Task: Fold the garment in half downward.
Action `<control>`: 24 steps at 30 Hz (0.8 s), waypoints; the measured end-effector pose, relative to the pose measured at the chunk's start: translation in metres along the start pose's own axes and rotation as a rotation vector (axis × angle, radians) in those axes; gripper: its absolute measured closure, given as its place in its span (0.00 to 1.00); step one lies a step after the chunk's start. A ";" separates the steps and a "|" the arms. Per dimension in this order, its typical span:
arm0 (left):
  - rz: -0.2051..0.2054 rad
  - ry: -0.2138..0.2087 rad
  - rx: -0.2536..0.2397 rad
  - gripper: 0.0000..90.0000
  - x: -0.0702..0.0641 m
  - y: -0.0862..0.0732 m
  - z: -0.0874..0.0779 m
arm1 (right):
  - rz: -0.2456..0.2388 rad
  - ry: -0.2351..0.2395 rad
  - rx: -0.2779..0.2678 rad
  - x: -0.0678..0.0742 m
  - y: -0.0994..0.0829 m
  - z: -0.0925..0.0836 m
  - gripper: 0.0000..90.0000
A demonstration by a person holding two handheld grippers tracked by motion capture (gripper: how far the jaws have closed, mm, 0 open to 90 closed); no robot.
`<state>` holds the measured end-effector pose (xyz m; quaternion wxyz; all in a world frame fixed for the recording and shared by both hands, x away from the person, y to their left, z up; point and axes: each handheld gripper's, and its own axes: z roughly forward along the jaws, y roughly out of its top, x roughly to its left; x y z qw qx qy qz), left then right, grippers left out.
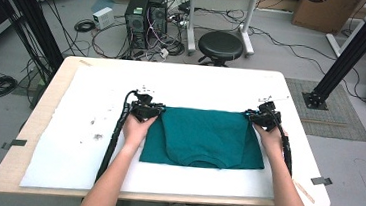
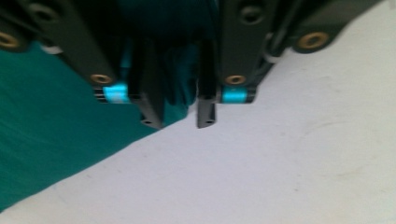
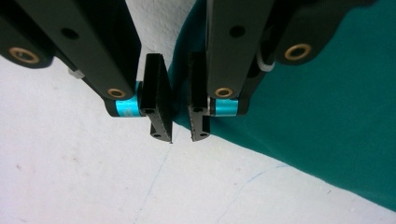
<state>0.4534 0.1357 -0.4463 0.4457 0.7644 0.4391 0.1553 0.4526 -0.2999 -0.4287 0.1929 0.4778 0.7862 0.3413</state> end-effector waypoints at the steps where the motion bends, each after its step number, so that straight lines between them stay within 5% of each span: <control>1: 0.000 0.014 -0.002 0.74 0.000 0.001 -0.001 | -0.002 -0.001 0.002 0.000 0.000 0.000 0.87; 6: 0.002 0.069 -0.027 0.51 0.004 0.007 -0.019 | 0.035 -0.024 -0.048 -0.004 0.000 -0.010 0.65; 11: 0.023 0.105 -0.082 0.44 0.007 0.011 -0.051 | 0.058 -0.026 -0.103 -0.011 -0.002 -0.030 0.51; 18: 0.059 0.117 -0.175 0.42 0.006 -0.002 -0.097 | 0.017 -0.050 -0.215 -0.016 -0.017 -0.065 0.44; 24: 0.065 0.133 -0.215 0.37 0.011 -0.019 -0.130 | 0.052 -0.047 -0.302 -0.025 -0.026 -0.087 0.42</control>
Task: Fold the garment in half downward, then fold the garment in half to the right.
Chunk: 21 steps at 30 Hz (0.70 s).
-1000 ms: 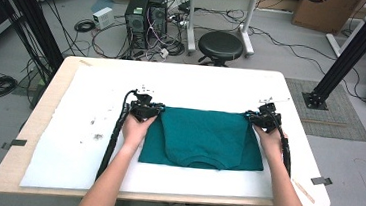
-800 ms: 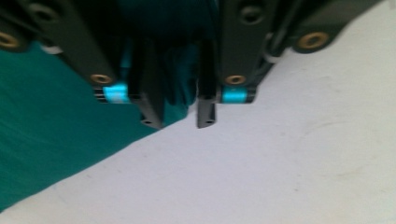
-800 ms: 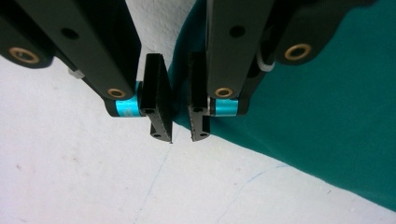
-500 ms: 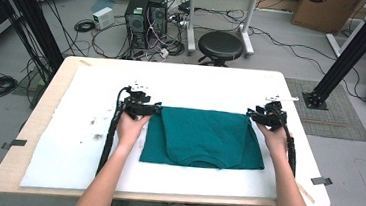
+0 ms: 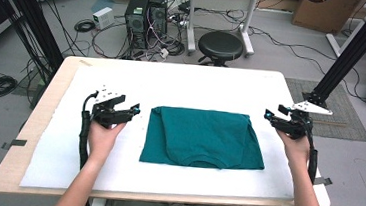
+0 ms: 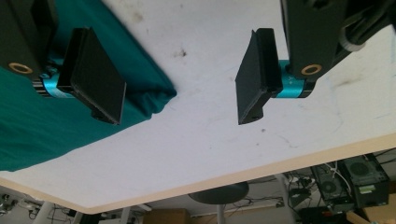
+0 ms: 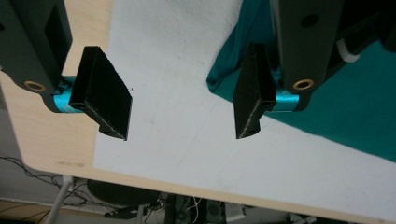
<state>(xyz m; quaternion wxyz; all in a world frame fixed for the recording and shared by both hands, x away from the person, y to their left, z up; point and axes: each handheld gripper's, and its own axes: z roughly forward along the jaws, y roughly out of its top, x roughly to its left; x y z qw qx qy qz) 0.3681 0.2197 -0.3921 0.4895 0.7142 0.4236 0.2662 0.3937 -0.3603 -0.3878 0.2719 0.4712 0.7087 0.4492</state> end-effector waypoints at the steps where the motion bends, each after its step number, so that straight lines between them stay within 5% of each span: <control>1: -0.007 0.008 -0.004 0.36 0.002 -0.003 -0.005 | 0.002 -0.004 -0.006 -0.001 0.000 -0.001 0.42; 8: -0.068 -0.007 0.031 0.34 0.001 -0.026 -0.022 | 0.006 -0.023 -0.020 -0.004 0.000 -0.002 0.42; 13: -0.152 -0.108 0.103 0.36 -0.012 -0.046 -0.024 | 0.000 -0.029 -0.010 -0.003 -0.001 -0.002 0.42; 17: -0.126 -0.155 0.159 0.36 -0.033 -0.053 -0.023 | -0.006 -0.031 -0.013 -0.004 -0.001 -0.002 0.42; 21: -0.126 -0.155 0.211 0.42 -0.047 -0.058 -0.023 | -0.007 -0.024 -0.007 -0.004 -0.002 -0.001 0.42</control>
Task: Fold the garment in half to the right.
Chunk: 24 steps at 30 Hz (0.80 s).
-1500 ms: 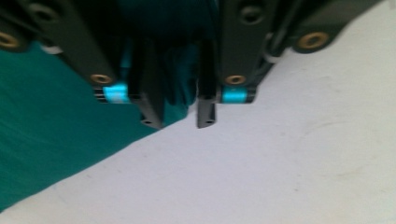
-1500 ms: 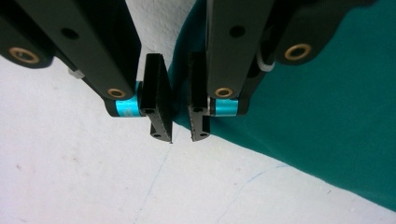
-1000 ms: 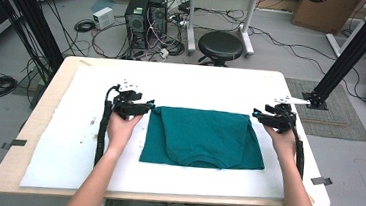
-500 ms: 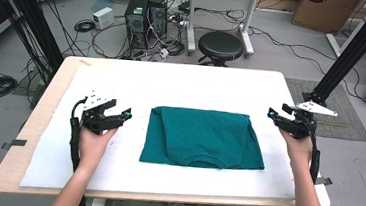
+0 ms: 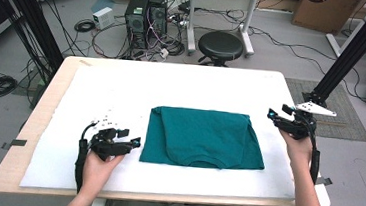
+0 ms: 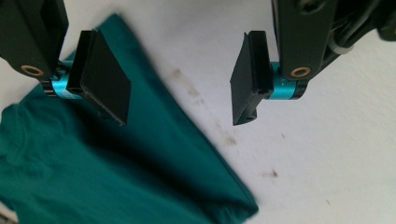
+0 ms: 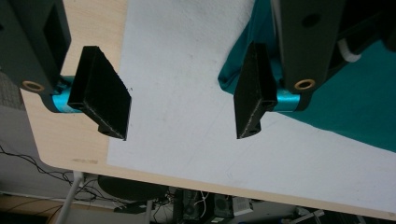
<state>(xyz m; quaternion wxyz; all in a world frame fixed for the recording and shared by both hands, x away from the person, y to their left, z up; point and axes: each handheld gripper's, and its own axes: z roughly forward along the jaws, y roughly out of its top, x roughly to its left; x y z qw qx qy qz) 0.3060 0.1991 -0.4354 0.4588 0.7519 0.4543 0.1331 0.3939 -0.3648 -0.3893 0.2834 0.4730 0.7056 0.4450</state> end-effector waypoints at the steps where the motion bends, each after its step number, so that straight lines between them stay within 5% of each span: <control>1: -0.015 -0.003 0.016 0.42 -0.001 -0.002 0.000 | 0.008 0.001 0.006 0.001 0.000 0.000 0.42; 6: -0.166 -0.098 0.074 0.42 -0.002 -0.017 0.004 | -0.005 0.000 0.008 0.003 0.000 0.002 0.42; 12: -0.197 -0.102 0.057 0.41 -0.010 -0.018 0.008 | -0.017 -0.001 -0.003 0.004 0.001 0.001 0.42; 20: -0.264 -0.186 0.045 0.43 -0.029 -0.009 0.037 | -0.026 0.003 -0.002 0.005 0.001 0.002 0.42; 24: -0.257 -0.180 0.044 0.44 -0.037 -0.004 0.048 | -0.025 0.003 0.004 0.008 0.001 0.002 0.42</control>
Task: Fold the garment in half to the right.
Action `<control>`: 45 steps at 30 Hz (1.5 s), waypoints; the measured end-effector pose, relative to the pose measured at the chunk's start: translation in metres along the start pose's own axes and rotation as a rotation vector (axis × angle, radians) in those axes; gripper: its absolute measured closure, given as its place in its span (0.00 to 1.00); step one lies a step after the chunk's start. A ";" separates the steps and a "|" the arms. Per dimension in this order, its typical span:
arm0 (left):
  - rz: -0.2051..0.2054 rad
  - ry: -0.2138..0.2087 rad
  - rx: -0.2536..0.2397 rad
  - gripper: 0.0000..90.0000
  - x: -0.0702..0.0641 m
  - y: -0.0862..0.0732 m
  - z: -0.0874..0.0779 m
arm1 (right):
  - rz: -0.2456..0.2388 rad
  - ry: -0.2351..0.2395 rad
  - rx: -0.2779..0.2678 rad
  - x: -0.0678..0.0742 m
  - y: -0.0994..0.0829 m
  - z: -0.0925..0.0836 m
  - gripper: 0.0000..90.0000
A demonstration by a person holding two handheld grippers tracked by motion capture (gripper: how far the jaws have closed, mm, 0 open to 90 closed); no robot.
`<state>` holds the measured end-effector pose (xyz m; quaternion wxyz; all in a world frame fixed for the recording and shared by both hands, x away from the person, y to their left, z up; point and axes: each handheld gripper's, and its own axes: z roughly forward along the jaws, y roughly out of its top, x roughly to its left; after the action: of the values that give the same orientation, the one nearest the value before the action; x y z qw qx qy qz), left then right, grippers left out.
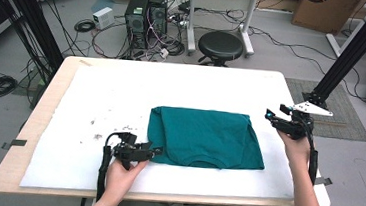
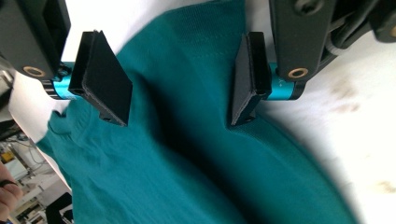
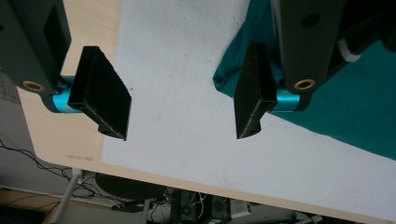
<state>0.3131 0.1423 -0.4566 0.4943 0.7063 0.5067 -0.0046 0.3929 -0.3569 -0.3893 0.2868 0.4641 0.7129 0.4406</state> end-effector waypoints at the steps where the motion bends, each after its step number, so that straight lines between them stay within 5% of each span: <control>1: -0.003 0.003 -0.003 0.44 -0.002 0.001 0.002 | -0.008 0.002 0.001 0.000 0.000 0.000 0.42; 6: -0.025 -0.003 -0.017 0.46 -0.007 0.004 0.013 | -0.017 0.007 0.014 0.004 0.000 0.003 0.42; 15: 0.030 0.032 -0.006 0.60 -0.015 0.012 0.030 | -0.051 0.032 0.020 0.016 0.002 0.011 0.42; 21: 0.068 0.058 0.009 0.74 -0.020 0.015 0.037 | -0.075 0.084 0.019 0.036 0.011 0.018 0.42; 26: 0.074 0.064 0.013 0.81 -0.020 0.016 0.038 | -0.085 0.179 0.012 0.062 0.029 0.034 0.42; 33: 0.098 0.081 0.015 0.87 -0.020 0.016 0.039 | -0.182 0.268 0.023 0.113 0.061 0.069 0.42; 45: 0.120 0.087 0.006 0.88 -0.021 0.014 0.039 | -0.276 0.430 0.135 0.180 0.088 0.135 0.47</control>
<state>0.3325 0.1001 -0.4558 0.4693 0.7363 0.4844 0.0542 0.4659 -0.1276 -0.3709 0.1544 0.2763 0.8419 0.4371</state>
